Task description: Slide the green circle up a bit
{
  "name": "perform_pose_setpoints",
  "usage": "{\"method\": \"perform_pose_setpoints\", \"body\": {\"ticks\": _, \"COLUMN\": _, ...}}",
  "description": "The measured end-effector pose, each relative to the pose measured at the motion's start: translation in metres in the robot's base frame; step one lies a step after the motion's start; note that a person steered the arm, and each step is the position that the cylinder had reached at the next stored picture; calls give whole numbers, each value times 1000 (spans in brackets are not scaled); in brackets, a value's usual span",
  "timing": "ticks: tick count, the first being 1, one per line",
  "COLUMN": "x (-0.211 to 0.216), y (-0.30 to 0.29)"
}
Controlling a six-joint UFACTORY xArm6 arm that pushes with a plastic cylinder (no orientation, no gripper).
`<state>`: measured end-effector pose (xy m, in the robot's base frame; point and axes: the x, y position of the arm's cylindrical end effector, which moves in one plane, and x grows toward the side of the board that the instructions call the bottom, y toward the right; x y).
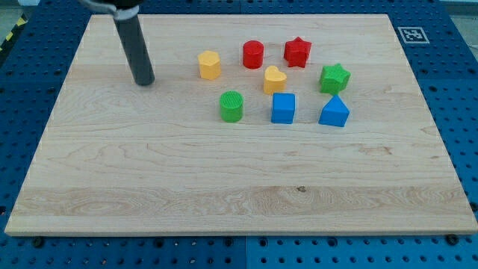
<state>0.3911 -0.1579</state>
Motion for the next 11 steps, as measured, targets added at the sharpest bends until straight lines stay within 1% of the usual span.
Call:
{"method": "perform_pose_setpoints", "body": {"ticks": 1, "x": 51, "y": 22}}
{"method": "perform_pose_setpoints", "body": {"ticks": 2, "x": 68, "y": 58}}
{"method": "perform_pose_setpoints", "body": {"ticks": 3, "x": 71, "y": 89}}
{"method": "perform_pose_setpoints", "body": {"ticks": 5, "x": 102, "y": 121}}
{"method": "perform_pose_setpoints", "body": {"ticks": 6, "x": 102, "y": 124}}
{"method": "perform_pose_setpoints", "body": {"ticks": 8, "x": 84, "y": 124}}
{"method": "perform_pose_setpoints", "body": {"ticks": 9, "x": 84, "y": 127}}
{"method": "perform_pose_setpoints", "body": {"ticks": 11, "x": 77, "y": 143}}
